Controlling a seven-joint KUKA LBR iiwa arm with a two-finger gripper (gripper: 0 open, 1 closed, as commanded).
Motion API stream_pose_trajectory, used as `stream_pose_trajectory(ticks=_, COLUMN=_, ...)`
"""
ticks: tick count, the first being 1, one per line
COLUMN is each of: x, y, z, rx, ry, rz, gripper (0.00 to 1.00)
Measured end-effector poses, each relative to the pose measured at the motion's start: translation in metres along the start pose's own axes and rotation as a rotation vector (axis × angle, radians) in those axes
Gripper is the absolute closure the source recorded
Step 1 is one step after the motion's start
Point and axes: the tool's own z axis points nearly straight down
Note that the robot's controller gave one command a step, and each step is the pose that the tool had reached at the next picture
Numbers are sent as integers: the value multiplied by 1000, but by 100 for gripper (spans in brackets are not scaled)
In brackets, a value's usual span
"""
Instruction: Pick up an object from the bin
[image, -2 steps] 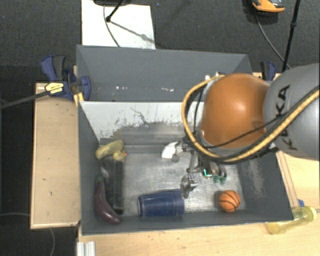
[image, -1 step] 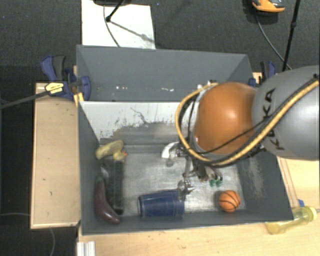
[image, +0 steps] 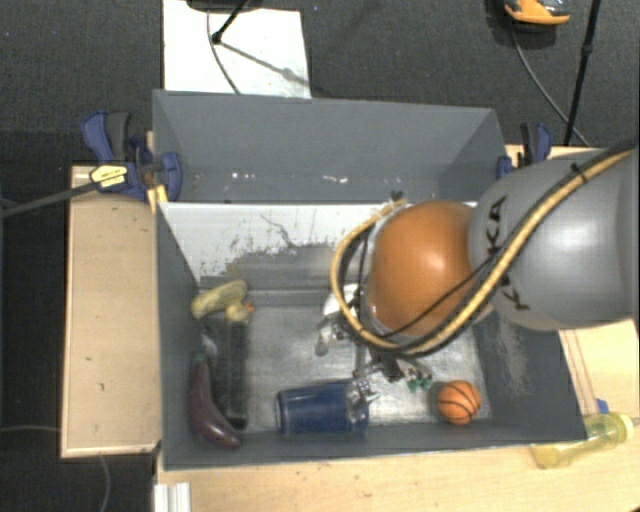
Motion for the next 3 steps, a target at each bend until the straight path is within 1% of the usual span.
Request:
stream_pose_trajectory(ticks=1, x=-25, y=9, z=74, rx=-2, ry=4, rz=-230, gripper=100)
stream_pose_trajectory(ticks=2, x=-25, y=9, z=74, rx=-2, ry=4, rz=-228, gripper=100)
stream_pose_trajectory(ticks=3, x=-34, y=-5, z=-68, rx=-1, ry=5, rz=-186, gripper=100)
